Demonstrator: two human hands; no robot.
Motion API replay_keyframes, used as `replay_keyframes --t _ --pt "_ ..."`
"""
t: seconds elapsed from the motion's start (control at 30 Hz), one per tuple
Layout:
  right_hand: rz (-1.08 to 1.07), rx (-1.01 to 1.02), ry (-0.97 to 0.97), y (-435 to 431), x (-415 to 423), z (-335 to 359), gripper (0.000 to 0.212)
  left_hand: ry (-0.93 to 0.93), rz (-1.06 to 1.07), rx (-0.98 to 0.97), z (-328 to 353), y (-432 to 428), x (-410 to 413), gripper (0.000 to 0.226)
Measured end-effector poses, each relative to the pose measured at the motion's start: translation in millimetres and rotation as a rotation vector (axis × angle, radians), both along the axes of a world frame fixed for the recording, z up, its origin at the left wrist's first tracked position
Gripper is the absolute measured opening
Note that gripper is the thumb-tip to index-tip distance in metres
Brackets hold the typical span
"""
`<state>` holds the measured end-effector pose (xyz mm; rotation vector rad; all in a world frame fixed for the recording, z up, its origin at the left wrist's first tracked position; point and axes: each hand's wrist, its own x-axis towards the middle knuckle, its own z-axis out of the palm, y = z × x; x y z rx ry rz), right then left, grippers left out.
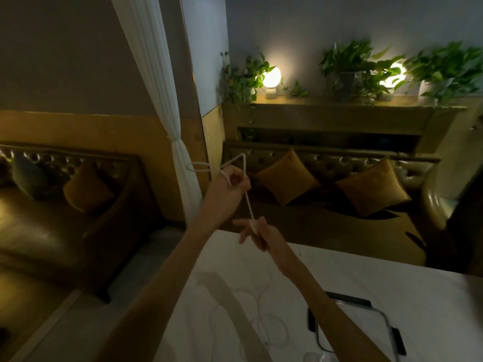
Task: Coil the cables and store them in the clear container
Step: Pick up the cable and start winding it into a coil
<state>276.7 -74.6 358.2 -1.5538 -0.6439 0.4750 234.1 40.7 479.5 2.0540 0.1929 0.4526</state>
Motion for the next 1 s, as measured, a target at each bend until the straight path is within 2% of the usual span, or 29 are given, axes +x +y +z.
replay_keyframes --t 0.1,0.2,0.27,0.37,0.43,0.53,0.63,0.7,0.8,0.9,0.93,0.97,1.0 --pt "-0.202 -0.034 -0.111 -24.3 12.1 -21.5 0.049 -0.029 -0.015 0.019 34.4 8.5 -4.8 0.013" --pt "-0.347 -0.118 -0.033 -43.3 25.4 -24.0 0.041 0.077 -0.086 0.054 49.2 8.6 -6.8 0.011" --pt "-0.376 -0.171 0.047 -51.6 33.8 -15.1 0.044 0.191 -0.154 0.056 48.9 -1.8 -3.4 0.013" --pt "-0.207 0.105 0.291 -61.1 31.3 27.4 0.056 0.284 -0.191 0.173 42.9 -31.1 13.0 0.015" --pt "-0.086 0.238 0.414 -71.7 26.7 60.5 0.047 0.31 -0.222 0.243 44.7 -53.2 25.6 0.015" --pt "-0.056 0.128 0.193 -107.7 19.6 90.5 0.029 0.301 -0.301 0.334 61.2 -80.8 42.1 0.022" --pt "-0.387 -0.112 0.025 -155.6 38.0 91.8 0.028 0.135 -0.333 0.29 87.5 -106.9 44.9 0.026" --pt "-0.559 -0.34 -0.067 -193.2 55.9 87.0 0.023 0.147 -0.468 0.183 100.2 -129.9 42.6 0.03" --pt "-0.688 -0.749 -0.284 -252.1 72.4 90.8 0.02 0.34 -0.716 -0.055 111.4 -167.2 45.5 0.036" --pt "-0.957 -0.939 -0.445 -313.7 70.3 130.0 0.018 0.399 -0.858 -0.377 121.1 -200.1 53.4 0.03" --pt "-0.998 -0.935 -0.499 -330.7 66.1 149.4 0.019 0.386 -0.882 -0.422 123.7 -210.2 55.8 0.03" --pt "-0.99 -0.829 -0.516 -345.3 64.8 164.6 0.024 0.368 -0.91 -0.433 126.2 -220.7 57.5 0.03" --pt "-0.899 -0.62 -0.492 -354.1 60.2 180.3 0.03 0.352 -0.943 -0.42 128.1 -231.6 59.2 0.03"
